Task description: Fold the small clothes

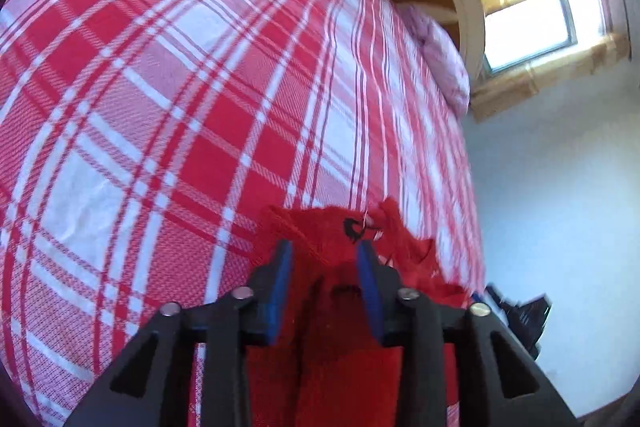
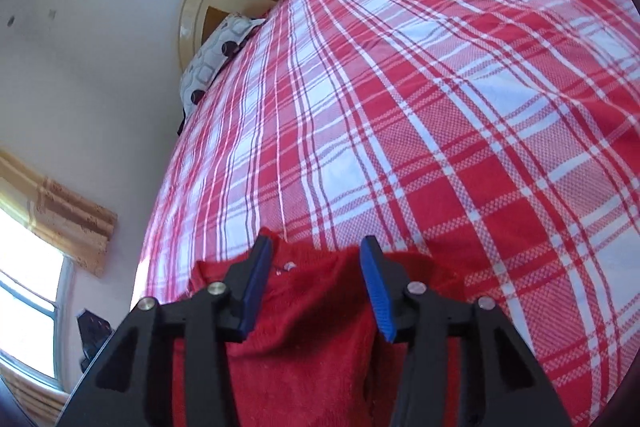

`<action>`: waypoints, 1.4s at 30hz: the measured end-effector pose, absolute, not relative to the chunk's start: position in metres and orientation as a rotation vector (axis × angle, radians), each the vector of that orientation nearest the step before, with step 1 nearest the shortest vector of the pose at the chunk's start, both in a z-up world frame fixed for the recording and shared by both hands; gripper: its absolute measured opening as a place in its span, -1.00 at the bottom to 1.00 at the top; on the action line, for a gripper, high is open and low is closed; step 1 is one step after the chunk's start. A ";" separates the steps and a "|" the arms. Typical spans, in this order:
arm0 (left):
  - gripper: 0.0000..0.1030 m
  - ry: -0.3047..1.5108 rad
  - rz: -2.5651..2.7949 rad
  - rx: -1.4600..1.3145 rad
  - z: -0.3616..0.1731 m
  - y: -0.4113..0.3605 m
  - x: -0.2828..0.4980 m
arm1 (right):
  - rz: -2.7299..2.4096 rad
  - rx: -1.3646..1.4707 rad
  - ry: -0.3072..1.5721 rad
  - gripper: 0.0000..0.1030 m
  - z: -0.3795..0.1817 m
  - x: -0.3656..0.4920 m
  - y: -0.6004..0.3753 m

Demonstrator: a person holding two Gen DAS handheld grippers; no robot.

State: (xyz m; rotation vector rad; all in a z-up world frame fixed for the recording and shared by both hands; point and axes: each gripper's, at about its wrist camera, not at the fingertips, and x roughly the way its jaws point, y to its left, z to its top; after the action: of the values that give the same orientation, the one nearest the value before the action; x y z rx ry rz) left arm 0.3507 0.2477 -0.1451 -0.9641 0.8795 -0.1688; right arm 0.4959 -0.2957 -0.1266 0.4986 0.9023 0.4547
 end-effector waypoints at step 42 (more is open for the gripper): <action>-0.23 0.892 -0.246 -0.410 -0.152 0.127 0.206 | 0.459 0.065 1.100 -0.83 -0.162 0.338 -0.294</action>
State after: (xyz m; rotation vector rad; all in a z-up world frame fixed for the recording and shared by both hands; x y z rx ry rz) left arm 0.2065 0.1273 -0.1523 -0.4096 0.8922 -0.2459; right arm 0.3382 -0.2941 -0.1619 0.0648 1.1003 0.4592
